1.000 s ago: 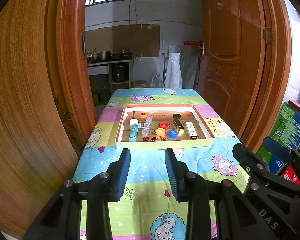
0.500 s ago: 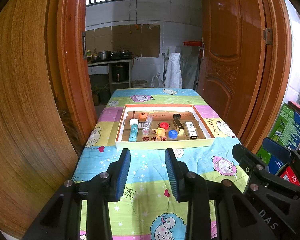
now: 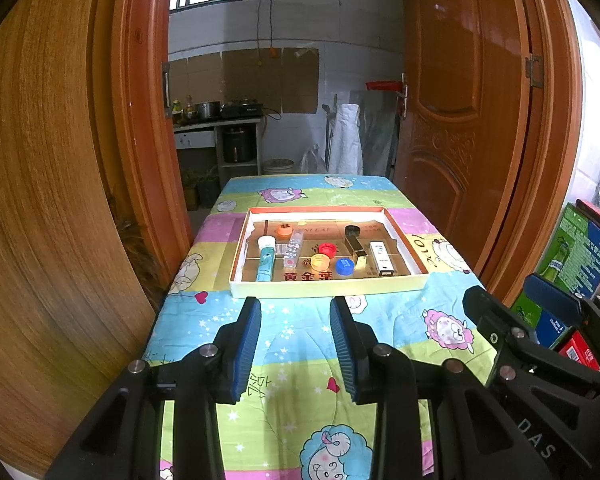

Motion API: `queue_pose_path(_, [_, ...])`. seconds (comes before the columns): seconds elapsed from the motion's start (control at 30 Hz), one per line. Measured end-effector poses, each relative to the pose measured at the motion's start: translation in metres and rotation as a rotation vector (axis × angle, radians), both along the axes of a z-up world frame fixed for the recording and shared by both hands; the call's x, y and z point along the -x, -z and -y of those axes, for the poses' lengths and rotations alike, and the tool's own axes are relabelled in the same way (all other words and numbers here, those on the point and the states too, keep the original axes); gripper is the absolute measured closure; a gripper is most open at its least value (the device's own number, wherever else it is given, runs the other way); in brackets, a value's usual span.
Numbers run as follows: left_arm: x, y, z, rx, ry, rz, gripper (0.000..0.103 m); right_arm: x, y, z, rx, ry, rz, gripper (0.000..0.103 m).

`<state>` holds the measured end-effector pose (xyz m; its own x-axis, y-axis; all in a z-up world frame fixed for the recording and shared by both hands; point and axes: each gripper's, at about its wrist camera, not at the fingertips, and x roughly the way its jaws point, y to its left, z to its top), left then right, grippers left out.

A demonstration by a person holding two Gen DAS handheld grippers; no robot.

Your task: Organize rigid objects

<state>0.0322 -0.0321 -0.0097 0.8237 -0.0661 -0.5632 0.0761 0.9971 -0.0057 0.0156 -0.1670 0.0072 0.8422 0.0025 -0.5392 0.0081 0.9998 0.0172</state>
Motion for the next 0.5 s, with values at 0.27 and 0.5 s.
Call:
queue_pose_path(0.27, [0.0000, 0.0002, -0.0001, -0.001, 0.001, 0.000, 0.067, -0.0012, 0.0018, -0.0001, -0.006, -0.003, -0.006, 0.037])
queue_pose_path(0.5, [0.0001, 0.0014, -0.0017, 0.004, -0.006, 0.001, 0.067, -0.0020, 0.0042, 0.0000, -0.014, -0.003, -0.012, 0.037])
